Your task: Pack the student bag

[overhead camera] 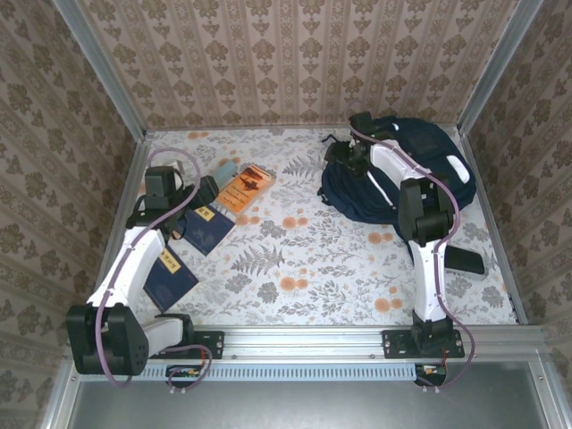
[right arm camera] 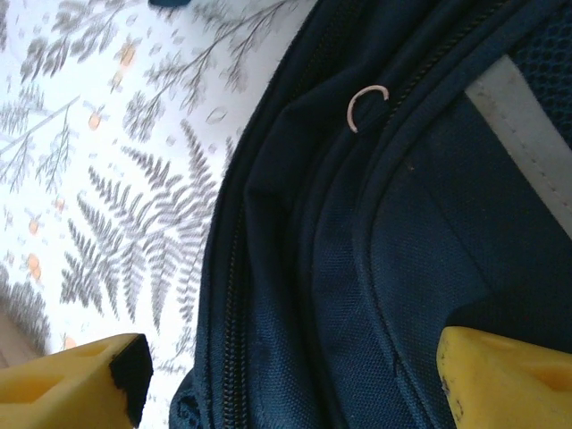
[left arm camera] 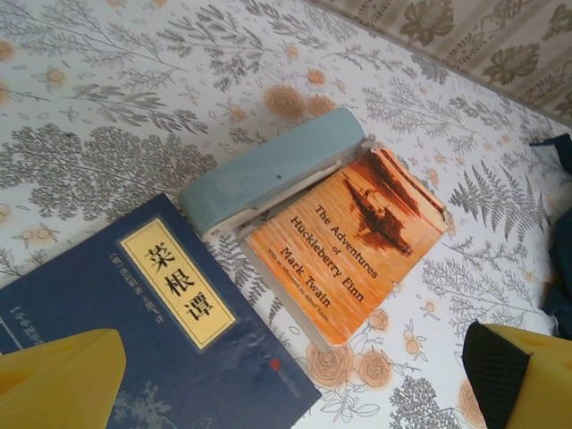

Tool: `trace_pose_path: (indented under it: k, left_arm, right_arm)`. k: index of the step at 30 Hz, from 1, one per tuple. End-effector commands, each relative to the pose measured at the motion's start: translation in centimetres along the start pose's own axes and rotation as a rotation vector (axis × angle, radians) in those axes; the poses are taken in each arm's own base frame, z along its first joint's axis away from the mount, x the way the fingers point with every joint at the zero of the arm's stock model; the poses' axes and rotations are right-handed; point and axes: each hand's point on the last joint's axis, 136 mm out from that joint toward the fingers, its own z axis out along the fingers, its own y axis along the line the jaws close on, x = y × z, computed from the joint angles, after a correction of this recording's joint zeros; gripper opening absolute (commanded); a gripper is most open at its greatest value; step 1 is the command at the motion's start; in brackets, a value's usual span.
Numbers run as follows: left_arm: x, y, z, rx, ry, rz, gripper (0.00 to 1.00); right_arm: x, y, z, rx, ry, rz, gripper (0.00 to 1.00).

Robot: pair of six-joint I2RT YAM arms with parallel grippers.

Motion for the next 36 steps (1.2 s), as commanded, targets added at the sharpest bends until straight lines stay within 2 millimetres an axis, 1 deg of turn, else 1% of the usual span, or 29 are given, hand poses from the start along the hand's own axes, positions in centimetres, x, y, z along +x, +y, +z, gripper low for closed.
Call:
trace_pose_path:
  k: [1, 3, 7, 9, 11, 12, 13, 15, 17, 18, 19, 21, 23, 26, 29, 30, 31, 32, 34, 36]
  left_arm:
    - [-0.3, -0.9, 0.0, 0.012, 0.016, -0.005, 1.0]
    - [-0.3, -1.1, 0.2, 0.009, 0.023, 0.0, 1.0]
    - [-0.3, -1.3, 0.6, 0.003, 0.041, 0.017, 1.0]
    - [-0.3, -1.7, 0.8, 0.008, 0.048, 0.025, 1.0]
    - [-0.3, -2.1, 1.1, 0.019, 0.055, 0.032, 1.0]
    - [-0.2, -2.4, 1.3, 0.026, 0.058, 0.04, 1.0]
    - [-0.2, -2.7, 1.5, 0.029, 0.061, 0.047, 1.0]
    - [0.0, -3.6, 1.8, 0.043, 0.074, 0.067, 1.0]
    - [0.2, -4.6, 2.1, 0.064, 0.09, 0.08, 1.0]
    - [0.4, -5.4, 2.2, 0.08, 0.099, 0.091, 1.0]
    - [0.6, -6.0, 2.4, 0.091, 0.108, 0.097, 1.0]
    - [1.4, -7.7, 2.7, 0.135, 0.134, 0.114, 0.99]
    - [2.3, -9.7, 3.2, 0.193, 0.167, 0.122, 0.96]
    - [3.8, -12.9, 3.9, 0.293, 0.226, 0.124, 0.88]
    - [5.5, -16.3, 4.6, 0.382, 0.281, 0.134, 0.82]
    - [5.8, -16.9, 4.8, 0.395, 0.293, 0.136, 0.8]
    - [6.9, -18.5, 4.8, 0.425, 0.315, 0.161, 0.78]
    - [7.3, -19.3, 4.9, 0.433, 0.323, 0.174, 0.77]
    - [8.1, -20.3, 5.3, 0.436, 0.338, 0.192, 0.77]
    - [8.8, -21.2, 5.4, 0.447, 0.353, 0.213, 0.77]
  right_arm:
    - [10.1, 3.3, 1.1, -0.067, 0.28, -0.102, 0.85]
    - [13.7, 4.4, 0.7, -0.074, 0.342, -0.152, 0.85]
    - [19.9, 5.9, -0.9, -0.131, 0.408, -0.162, 0.85]
    - [22.7, 7.0, -1.9, -0.177, 0.428, -0.191, 0.85]
    - [24.6, 7.7, -3.4, -0.199, 0.465, -0.232, 0.84]
    - [24.7, 8.0, -4.5, -0.209, 0.469, -0.246, 0.83]
    - [24.4, 8.0, -5.4, -0.196, 0.463, -0.25, 0.83]
    - [21.8, 8.1, -7.9, -0.177, 0.381, -0.258, 0.84]
    - [18.9, 7.5, -9.9, -0.153, 0.284, -0.224, 0.85]
    - [17.3, 6.6, -10.8, -0.126, 0.228, -0.19, 0.85]
    - [16.2, 5.5, -11.3, -0.093, 0.187, -0.157, 0.85]
    - [14.5, 2.3, -12.0, -0.028, 0.126, -0.061, 0.85]
    - [13.8, -1.1, -12.4, 0.042, 0.09, 0.023, 0.85]
    - [13.6, -6.1, -13.1, 0.142, 0.051, 0.116, 0.85]
    - [13.8, -9.8, -13.5, 0.208, 0.045, 0.168, 0.85]
    - [13.9, -10.7, -13.6, 0.229, 0.045, 0.177, 0.85]
    - [13.9, -11.7, -13.5, 0.256, 0.048, 0.187, 0.86]
    - [13.8, -12.5, -13.4, 0.278, 0.053, 0.198, 0.86]
    - [13.9, -14.0, -12.7, 0.318, 0.079, 0.224, 0.86]
    - [13.7, -14.8, -11.8, 0.343, 0.107, 0.234, 0.86]
